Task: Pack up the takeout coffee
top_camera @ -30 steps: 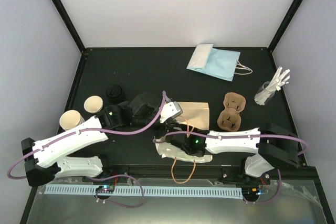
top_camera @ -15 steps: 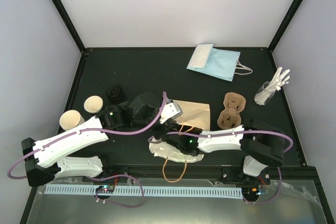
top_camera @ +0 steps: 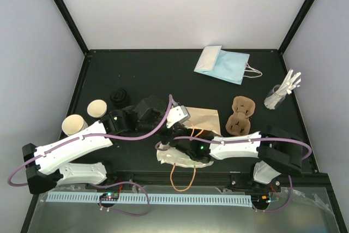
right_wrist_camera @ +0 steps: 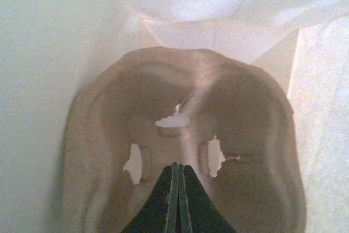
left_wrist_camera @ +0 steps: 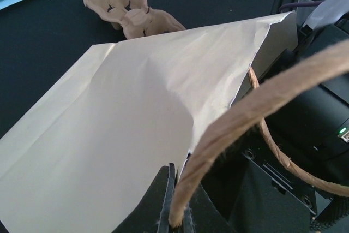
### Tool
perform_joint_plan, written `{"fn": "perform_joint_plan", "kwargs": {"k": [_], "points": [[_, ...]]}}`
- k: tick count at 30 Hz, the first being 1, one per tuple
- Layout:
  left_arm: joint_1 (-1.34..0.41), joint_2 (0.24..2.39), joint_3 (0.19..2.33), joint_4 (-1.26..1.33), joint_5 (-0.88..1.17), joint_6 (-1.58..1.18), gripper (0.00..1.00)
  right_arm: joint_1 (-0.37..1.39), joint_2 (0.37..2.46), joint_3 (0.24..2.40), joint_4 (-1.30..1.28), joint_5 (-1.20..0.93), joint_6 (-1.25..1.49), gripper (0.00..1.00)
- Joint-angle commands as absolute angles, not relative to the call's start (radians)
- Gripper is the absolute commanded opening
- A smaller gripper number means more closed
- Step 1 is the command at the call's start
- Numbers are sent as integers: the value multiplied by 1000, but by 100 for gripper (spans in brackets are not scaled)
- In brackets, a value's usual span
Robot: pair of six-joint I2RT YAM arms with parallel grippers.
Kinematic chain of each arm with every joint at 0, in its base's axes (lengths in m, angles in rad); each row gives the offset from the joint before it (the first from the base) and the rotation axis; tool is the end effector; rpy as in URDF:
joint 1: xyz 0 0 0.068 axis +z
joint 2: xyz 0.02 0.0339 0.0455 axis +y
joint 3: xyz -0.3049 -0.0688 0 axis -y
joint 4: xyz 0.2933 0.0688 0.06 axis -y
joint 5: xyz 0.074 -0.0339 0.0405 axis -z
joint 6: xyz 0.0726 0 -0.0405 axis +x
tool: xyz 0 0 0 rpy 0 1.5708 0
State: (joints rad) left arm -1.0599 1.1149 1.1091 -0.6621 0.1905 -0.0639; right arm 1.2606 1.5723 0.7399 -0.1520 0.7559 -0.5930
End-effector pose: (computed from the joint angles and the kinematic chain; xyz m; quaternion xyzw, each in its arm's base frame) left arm 0.1315 -0.2627 0.3556 0.4643 0.7671 -0.3038 0.3219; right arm 0.1489 0.3014 0.1362 -0.6475 0.6195 -0.2458 0.3695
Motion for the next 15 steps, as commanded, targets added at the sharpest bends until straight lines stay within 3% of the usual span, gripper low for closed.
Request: {"fn": "perform_joint_plan", "kwargs": {"k": [1, 15], "points": [[-1068, 1132, 1106, -704, 243, -69, 2, 1261, 1522, 743, -76, 778, -588, 1], [-1068, 1117, 1094, -676, 324, -83, 2, 1259, 1622, 769, -25, 713, -634, 1]]}}
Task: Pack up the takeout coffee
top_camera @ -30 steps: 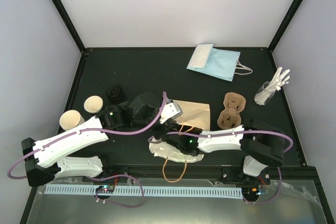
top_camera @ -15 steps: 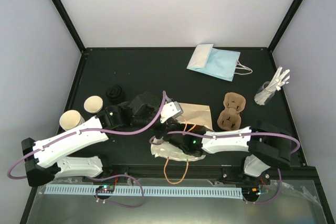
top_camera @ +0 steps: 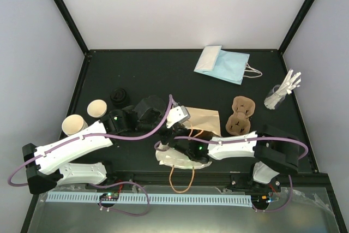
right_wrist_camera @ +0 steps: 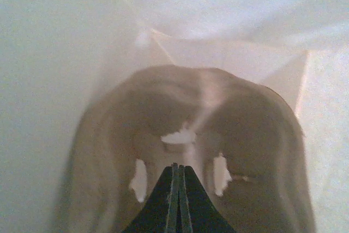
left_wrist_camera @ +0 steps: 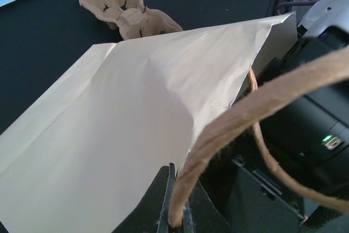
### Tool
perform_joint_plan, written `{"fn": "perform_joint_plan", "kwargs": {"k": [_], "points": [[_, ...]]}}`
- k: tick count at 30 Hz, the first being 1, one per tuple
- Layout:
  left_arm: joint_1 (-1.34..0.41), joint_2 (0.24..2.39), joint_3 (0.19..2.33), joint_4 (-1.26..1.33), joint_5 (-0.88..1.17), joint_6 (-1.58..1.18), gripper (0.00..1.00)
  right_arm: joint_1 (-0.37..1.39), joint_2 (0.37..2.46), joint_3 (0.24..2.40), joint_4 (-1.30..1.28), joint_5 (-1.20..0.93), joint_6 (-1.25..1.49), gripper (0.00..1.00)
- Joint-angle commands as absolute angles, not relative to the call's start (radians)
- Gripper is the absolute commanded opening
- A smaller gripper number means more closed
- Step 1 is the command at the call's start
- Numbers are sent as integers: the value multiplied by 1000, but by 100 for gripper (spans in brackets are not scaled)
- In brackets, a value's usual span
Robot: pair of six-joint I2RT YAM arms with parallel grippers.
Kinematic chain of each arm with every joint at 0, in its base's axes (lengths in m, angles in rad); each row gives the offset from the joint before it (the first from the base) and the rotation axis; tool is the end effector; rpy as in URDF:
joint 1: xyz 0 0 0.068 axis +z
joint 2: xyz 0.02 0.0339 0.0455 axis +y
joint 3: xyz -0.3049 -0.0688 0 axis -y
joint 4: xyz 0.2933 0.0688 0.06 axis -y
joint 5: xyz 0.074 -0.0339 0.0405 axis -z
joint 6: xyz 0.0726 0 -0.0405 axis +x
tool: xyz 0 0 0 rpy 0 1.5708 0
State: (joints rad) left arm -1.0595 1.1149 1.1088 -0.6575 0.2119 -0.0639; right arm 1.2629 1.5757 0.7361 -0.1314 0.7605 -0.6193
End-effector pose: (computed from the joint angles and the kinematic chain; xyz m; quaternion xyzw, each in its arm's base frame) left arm 0.1304 -0.2636 0.3562 0.4675 0.7632 -0.3125 0.3182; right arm 0.1487 0.3026 0.1356 -0.6524 0.6110 -0.2496 0.3724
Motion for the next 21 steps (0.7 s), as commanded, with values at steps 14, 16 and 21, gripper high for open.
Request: {"fn": "perform_joint_plan", "kwargs": {"k": [14, 16, 21], "points": [[-1069, 1108, 1069, -661, 313, -91, 2, 1264, 1611, 765, 12, 688, -671, 1], [-1069, 1116, 1073, -668, 286, -96, 2, 1275, 1577, 783, -35, 701, -645, 1], [-1068, 1136, 1084, -679, 238, -117, 2, 1318, 1493, 812, -160, 745, -573, 1]]}}
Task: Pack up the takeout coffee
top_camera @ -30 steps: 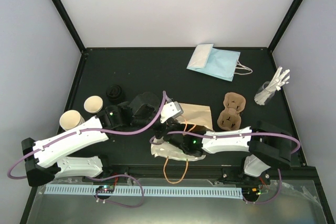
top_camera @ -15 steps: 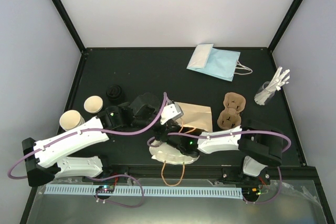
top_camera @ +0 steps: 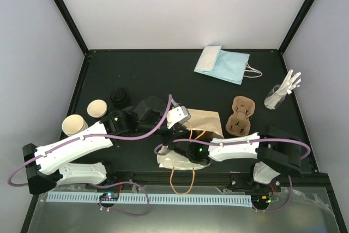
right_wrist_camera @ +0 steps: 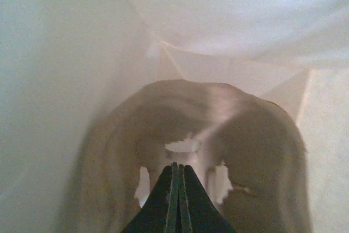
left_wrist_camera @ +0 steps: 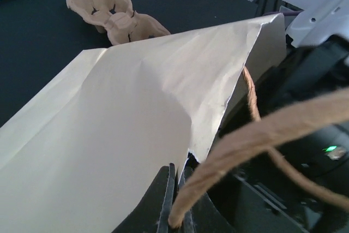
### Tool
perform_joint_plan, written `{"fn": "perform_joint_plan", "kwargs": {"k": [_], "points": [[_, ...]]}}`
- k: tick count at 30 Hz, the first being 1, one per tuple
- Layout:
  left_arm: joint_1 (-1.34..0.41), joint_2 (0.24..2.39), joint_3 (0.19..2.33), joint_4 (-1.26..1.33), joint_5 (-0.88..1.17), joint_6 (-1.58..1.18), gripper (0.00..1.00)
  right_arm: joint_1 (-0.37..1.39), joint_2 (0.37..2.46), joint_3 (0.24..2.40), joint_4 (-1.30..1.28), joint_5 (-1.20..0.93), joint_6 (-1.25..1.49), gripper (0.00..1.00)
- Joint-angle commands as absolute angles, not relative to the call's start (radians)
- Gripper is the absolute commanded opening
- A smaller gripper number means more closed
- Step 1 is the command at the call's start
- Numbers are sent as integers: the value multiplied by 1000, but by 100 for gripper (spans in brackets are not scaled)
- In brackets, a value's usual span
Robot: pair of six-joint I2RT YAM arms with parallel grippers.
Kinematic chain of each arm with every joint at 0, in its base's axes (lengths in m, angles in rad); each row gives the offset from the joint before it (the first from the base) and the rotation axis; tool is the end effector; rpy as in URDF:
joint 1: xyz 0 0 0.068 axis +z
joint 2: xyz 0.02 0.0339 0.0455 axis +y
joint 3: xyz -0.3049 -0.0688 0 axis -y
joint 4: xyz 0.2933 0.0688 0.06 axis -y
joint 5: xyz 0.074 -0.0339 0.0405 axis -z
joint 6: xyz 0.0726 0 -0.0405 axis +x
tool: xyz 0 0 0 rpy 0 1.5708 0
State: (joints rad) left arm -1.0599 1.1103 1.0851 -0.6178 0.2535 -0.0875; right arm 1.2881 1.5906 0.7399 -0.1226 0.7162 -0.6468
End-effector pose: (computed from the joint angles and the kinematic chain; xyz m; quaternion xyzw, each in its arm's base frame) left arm 0.1282 -0.2660 0.3527 0.4645 0.7579 -0.3358 0.3114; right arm 0.1398 0.3103 0.1310 -0.6785 0.5928 -0.2310 0.3672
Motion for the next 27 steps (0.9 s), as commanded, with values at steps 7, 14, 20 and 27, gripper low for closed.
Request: {"fn": "perform_joint_plan", "kwargs": {"k": [7, 14, 20, 27], "points": [[-1068, 1144, 1099, -676, 220, -136, 1, 1339, 1428, 828, -344, 708, -337, 1], [-1068, 1144, 1124, -674, 174, -155, 1, 1339, 1375, 808, -437, 602, -121, 1], [-1068, 1138, 1130, -648, 128, -180, 1, 1338, 1373, 806, -448, 581, 19, 3], [-1068, 1135, 1158, -643, 33, -199, 2, 1336, 1372, 804, -424, 601, 85, 3]]}}
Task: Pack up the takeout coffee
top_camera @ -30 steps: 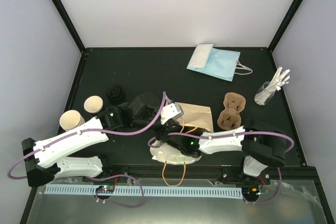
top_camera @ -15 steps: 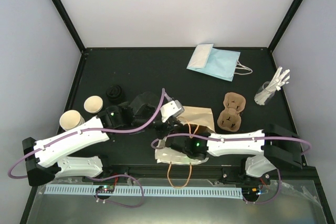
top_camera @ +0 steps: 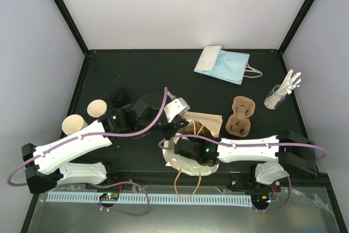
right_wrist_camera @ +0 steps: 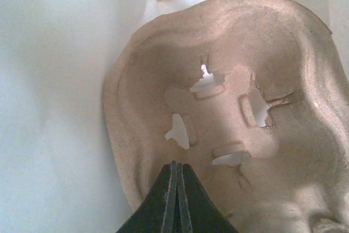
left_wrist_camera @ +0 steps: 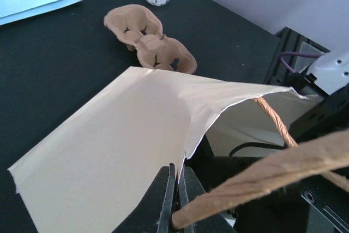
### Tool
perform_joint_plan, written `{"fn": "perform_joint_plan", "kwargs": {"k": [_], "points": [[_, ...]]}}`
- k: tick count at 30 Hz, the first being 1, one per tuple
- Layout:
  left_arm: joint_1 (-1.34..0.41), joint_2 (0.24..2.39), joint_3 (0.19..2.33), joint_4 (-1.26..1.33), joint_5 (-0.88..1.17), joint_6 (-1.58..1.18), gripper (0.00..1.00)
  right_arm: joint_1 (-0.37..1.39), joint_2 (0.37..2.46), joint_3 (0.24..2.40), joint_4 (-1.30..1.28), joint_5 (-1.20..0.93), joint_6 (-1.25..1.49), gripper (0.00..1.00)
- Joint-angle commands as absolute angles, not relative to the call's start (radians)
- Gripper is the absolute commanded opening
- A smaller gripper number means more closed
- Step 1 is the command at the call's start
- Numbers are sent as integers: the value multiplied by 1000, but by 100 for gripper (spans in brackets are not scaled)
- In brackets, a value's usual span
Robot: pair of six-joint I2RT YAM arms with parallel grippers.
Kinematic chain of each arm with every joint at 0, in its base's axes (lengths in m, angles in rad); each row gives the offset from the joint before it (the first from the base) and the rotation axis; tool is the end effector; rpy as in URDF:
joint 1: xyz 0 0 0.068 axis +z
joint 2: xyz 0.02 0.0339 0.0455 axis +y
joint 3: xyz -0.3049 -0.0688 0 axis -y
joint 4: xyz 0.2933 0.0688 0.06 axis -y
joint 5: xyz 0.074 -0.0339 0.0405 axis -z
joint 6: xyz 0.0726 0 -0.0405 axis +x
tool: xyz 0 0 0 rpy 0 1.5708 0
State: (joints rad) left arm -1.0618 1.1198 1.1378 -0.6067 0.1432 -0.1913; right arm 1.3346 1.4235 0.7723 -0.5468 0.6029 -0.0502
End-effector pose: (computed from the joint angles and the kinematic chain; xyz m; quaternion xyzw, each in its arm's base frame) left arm 0.1374 -0.2675 0.3722 0.4015 0.7833 -0.3269 0.3440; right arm 0.1087 0.2758 0.1604 -0.5567 0.7574 -0.1276 0.3165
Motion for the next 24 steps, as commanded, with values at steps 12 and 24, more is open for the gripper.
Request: {"fn": "perform_joint_plan", "kwargs": {"k": [12, 24], "points": [[-1063, 1167, 1202, -582, -22, -226, 2, 1338, 1201, 765, -282, 644, -128, 1], [-1062, 1214, 1219, -618, 76, -211, 1, 1338, 1069, 714, -235, 606, -280, 2]]}}
